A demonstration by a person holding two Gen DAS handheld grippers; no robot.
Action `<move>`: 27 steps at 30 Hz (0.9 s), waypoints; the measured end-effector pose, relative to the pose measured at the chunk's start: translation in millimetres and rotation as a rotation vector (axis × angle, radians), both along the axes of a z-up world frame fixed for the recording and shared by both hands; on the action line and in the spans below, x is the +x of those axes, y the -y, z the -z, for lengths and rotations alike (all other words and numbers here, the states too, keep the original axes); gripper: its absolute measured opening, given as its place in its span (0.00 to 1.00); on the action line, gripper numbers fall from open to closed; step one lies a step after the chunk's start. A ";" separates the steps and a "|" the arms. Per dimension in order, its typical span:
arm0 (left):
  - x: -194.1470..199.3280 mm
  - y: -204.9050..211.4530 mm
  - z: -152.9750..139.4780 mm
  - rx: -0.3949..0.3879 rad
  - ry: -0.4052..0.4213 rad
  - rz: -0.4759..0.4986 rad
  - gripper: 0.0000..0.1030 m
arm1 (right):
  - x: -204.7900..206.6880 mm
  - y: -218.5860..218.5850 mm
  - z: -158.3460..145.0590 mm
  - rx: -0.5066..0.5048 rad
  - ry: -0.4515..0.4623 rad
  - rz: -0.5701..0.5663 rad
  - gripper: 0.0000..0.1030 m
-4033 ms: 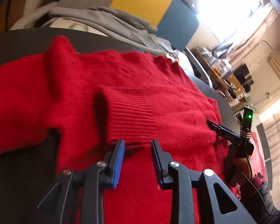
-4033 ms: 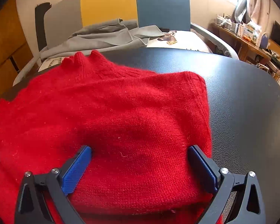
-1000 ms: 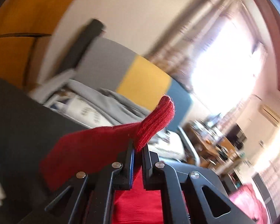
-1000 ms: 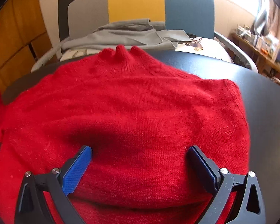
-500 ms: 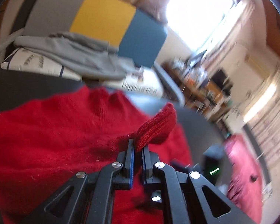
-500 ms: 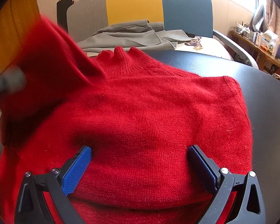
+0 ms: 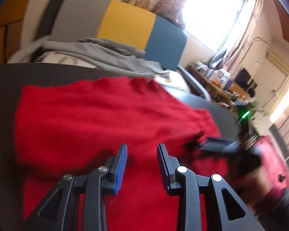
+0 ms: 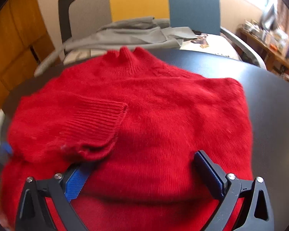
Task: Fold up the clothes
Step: 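Grasp a sweater sleeve cuff with the left gripper and fold it across the body, then move the right gripper to the other sleeve cuff and grasp it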
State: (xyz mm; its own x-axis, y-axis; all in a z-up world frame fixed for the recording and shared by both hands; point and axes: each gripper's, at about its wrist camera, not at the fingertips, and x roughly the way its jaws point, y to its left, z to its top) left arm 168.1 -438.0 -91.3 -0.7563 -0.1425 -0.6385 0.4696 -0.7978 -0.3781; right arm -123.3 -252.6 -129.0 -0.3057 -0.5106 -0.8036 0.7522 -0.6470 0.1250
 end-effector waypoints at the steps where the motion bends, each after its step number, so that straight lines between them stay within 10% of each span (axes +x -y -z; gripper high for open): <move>1: 11.2 1.3 5.5 -0.009 0.020 -0.012 0.31 | 3.2 -7.4 -6.2 -0.029 0.017 0.014 1.00; 6: 46.1 13.8 37.5 -0.019 0.113 -0.077 0.31 | 18.3 -46.7 -20.7 -0.345 0.293 0.083 0.72; 10: 54.0 15.6 44.8 0.002 0.053 -0.084 0.31 | 22.9 -44.2 -3.1 -0.525 0.571 0.111 0.70; 26: 67.9 20.4 49.6 0.080 -0.033 -0.080 0.32 | 16.3 -1.7 33.7 -0.566 0.699 0.318 0.53; 27: 69.3 21.0 49.3 0.089 -0.040 -0.079 0.32 | 16.8 6.9 26.2 -0.501 0.653 0.288 0.35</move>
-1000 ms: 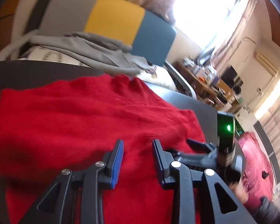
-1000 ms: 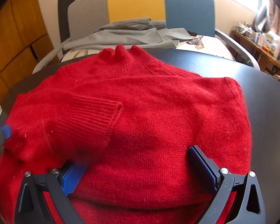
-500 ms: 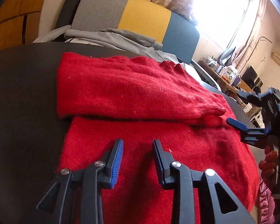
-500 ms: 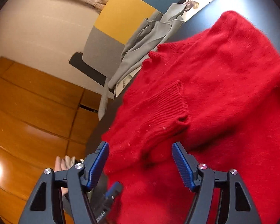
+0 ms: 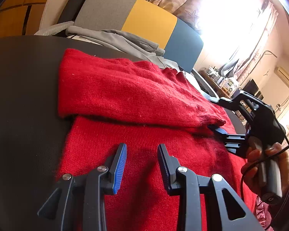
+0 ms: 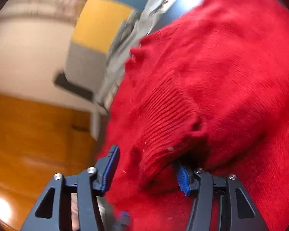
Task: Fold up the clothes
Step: 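Move the right gripper to the other sleeve cuff and grasp it, then fold the held sleeve across the sweater body with the right gripper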
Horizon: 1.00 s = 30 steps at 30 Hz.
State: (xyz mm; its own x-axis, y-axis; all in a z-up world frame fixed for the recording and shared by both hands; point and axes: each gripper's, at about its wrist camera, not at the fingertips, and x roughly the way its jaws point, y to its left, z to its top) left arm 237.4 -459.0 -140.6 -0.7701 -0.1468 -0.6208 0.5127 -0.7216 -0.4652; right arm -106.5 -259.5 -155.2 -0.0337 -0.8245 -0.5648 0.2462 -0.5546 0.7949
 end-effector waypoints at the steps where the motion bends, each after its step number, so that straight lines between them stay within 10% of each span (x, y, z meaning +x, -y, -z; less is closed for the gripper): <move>1: 1.3 0.5 -0.3 0.009 -0.007 0.002 0.32 | 1.8 8.6 -9.7 0.050 -0.059 -0.039 0.06; 6: 2.0 3.6 -3.3 0.071 -0.024 0.029 0.32 | 6.3 51.1 -68.0 0.195 -0.343 -0.178 0.07; 11: -0.3 12.9 -2.9 0.165 -0.060 -0.004 0.32 | 4.7 77.5 -149.6 0.136 -0.535 -0.252 0.07; 18: -26.1 23.3 -14.1 0.141 -0.057 -0.031 0.32 | -4.0 82.2 -211.6 0.025 -0.615 -0.262 0.07; 23: -43.0 44.5 -18.0 0.111 -0.029 -0.105 0.32 | -19.1 53.6 -211.6 -0.010 -0.606 -0.211 0.07; 30: -23.1 56.4 -0.4 0.162 -0.040 -0.186 0.32 | -49.8 -21.1 -112.2 0.088 -0.424 -0.102 0.07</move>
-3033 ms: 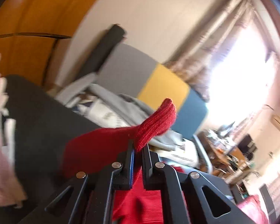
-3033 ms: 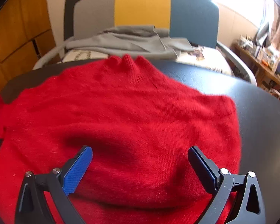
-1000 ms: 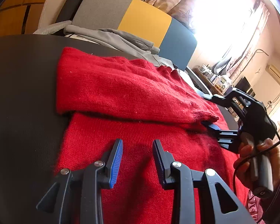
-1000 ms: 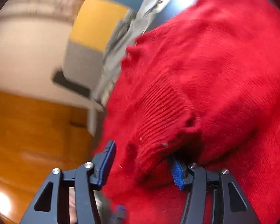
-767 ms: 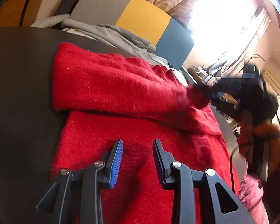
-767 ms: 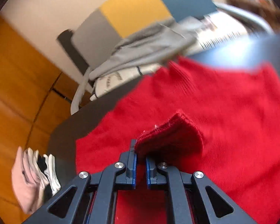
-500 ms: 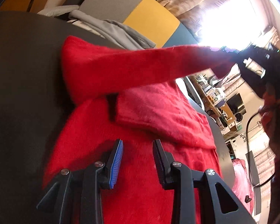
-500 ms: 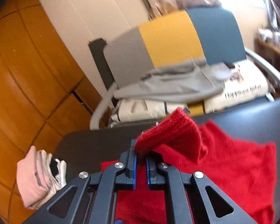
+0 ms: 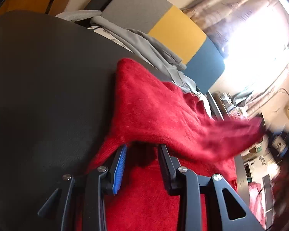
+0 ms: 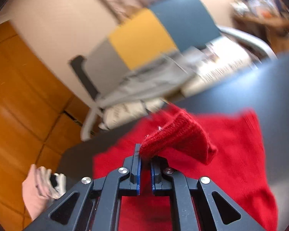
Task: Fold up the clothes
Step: 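Fold the held sleeve across the sweater body with the right gripper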
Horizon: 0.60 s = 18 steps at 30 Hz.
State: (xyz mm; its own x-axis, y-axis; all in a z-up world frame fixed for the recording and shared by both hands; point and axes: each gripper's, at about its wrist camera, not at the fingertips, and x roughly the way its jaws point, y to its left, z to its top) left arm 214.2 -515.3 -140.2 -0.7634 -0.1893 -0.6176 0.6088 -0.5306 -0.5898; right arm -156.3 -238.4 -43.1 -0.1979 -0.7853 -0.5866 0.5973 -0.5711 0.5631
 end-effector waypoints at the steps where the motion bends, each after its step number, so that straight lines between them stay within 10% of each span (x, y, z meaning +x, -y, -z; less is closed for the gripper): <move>1: 2.4 -0.3 -0.2 -0.002 -0.002 -0.001 0.32 | -4.4 -10.4 20.0 0.014 0.041 0.024 0.07; 11: 12.8 1.2 -0.2 0.023 -0.049 0.021 0.34 | -19.7 -71.4 111.2 -0.052 0.252 0.139 0.20; 15: 15.2 3.3 -12.3 0.040 -0.121 0.022 0.37 | -30.6 -79.8 116.5 -0.164 0.336 0.203 0.52; 18: 8.0 12.2 -15.2 0.052 -0.120 0.019 0.37 | -40.4 -82.0 118.0 -0.246 0.395 0.264 0.56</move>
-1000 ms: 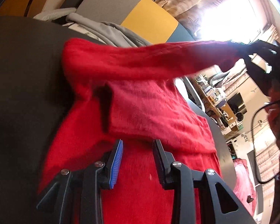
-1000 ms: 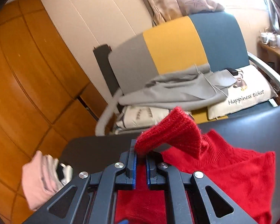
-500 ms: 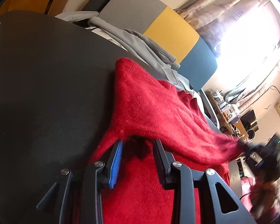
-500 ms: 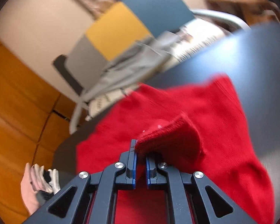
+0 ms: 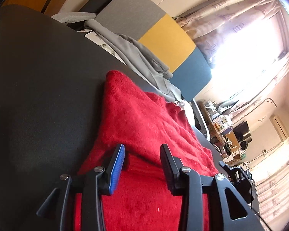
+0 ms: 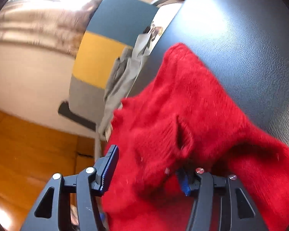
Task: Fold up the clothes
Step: 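Fold the held sleeve across the sweater body with the right gripper, then release the sleeve and press the sweater flat with the right gripper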
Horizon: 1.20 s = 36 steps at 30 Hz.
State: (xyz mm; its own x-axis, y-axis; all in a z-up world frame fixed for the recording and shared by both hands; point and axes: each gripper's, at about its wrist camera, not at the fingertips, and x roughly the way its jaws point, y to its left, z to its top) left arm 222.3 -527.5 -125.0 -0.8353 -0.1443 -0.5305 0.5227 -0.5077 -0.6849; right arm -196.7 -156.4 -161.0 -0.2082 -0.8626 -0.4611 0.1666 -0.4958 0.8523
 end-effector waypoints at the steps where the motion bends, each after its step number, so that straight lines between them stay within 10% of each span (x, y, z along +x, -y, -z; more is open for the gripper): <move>1: -4.7 3.9 0.8 0.005 0.017 -0.004 0.37 | -3.8 3.4 -1.6 0.009 -0.005 0.009 0.55; 4: -13.7 10.2 3.5 0.002 0.070 -0.023 0.37 | -12.2 22.8 -11.1 0.142 -0.072 -0.013 0.10; 6: -16.6 11.4 6.1 -0.006 0.105 -0.027 0.35 | -13.3 39.1 -26.8 0.234 -0.163 -0.073 0.08; 11: -18.8 -4.4 11.7 -0.089 0.177 0.043 0.34 | 14.3 46.0 -92.3 0.311 -0.555 -0.129 0.08; 25: -9.8 -15.2 2.7 -0.117 0.251 0.133 0.32 | 0.7 22.2 -22.2 0.452 -0.368 -0.116 0.19; 31: -2.0 -16.9 -45.9 -0.286 0.180 0.161 0.35 | 32.0 25.7 -80.0 0.635 -0.666 -0.049 0.48; 36: -45.3 6.0 -61.3 -0.368 0.172 0.172 0.36 | 65.7 83.3 -92.8 0.638 -0.813 -0.267 0.54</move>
State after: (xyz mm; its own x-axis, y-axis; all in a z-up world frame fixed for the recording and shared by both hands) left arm 177.0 -533.5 -63.6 -0.7680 -0.2165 -0.6028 0.4997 -0.7912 -0.3526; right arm -131.0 -239.7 -68.2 -0.4964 -0.5736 -0.6516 0.7376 -0.6745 0.0319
